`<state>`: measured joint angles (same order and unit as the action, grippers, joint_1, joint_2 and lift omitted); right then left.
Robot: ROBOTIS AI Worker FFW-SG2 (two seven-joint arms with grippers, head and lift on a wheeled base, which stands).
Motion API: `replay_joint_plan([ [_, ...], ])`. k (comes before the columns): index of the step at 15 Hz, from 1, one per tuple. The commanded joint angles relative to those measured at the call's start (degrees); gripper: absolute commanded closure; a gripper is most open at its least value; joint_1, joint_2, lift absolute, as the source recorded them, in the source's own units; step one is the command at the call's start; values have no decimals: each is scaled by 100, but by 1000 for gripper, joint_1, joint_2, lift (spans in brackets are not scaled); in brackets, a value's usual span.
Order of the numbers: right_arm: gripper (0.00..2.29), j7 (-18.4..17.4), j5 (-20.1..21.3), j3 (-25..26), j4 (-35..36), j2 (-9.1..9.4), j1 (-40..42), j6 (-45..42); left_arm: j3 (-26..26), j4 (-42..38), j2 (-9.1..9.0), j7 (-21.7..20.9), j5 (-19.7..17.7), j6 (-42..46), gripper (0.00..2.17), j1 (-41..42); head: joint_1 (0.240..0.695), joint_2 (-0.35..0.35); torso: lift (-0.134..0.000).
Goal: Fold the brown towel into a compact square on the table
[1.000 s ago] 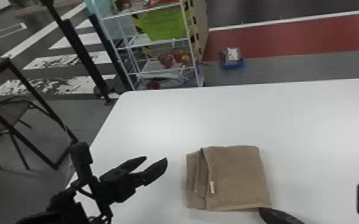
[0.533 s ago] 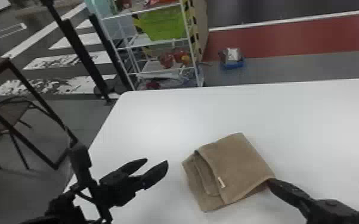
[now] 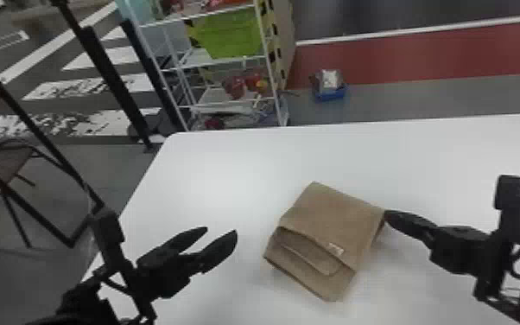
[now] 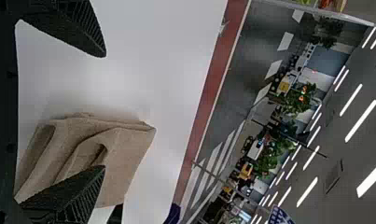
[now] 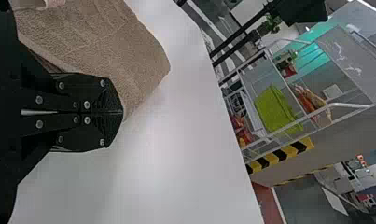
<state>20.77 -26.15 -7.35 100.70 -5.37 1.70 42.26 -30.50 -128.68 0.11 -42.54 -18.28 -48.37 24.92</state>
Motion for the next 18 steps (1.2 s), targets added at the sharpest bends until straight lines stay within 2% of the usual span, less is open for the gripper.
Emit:
replay_joint_plan([
  [1,1477,446,-5,76,-296,-26,-241,77,9,27,15,0,-17,6,26,-48,695,314,-123],
  [2,1477,806,-5,138,-314,-61,-223,165,9,27,15,0,-26,-11,26,-66,695,315,-123],
  [3,1477,1360,4,331,-314,-87,-188,446,0,27,15,0,-26,6,26,-66,695,317,-123],
  [5,1477,2353,48,832,-200,-166,-153,1553,9,62,32,0,-26,6,26,-84,695,329,-123],
  [7,1477,2705,39,1316,187,-201,102,1940,62,132,41,-62,-26,41,26,-101,695,328,-123],
  [9,1477,2880,101,1676,433,-324,339,1747,167,176,6,-79,-9,217,26,-101,695,308,-123],
  [10,1477,3030,154,1896,477,-377,436,1553,273,203,-11,-44,9,340,73,-101,695,268,-123],
  [11,1477,3100,162,2107,512,-412,533,1342,387,229,-3,-9,35,375,265,-101,695,248,-123],
  [12,1477,3267,145,2379,512,-430,638,1167,536,291,-11,44,53,657,556,-75,695,220,-123],
  [13,1477,3417,83,2643,512,-430,717,1043,695,343,-3,158,79,903,1156,-40,695,162,-123],
  [14,1477,3513,-22,2924,512,-421,797,885,835,343,6,281,97,938,1902,4,695,129,-123],
  [15,1477,3610,-57,3126,512,-430,832,868,949,308,41,228,167,938,2132,4,695,101,-123],
  [18,1477,3926,-110,3583,512,-430,955,815,1450,220,50,343,360,885,2132,31,695,10,-123],
])
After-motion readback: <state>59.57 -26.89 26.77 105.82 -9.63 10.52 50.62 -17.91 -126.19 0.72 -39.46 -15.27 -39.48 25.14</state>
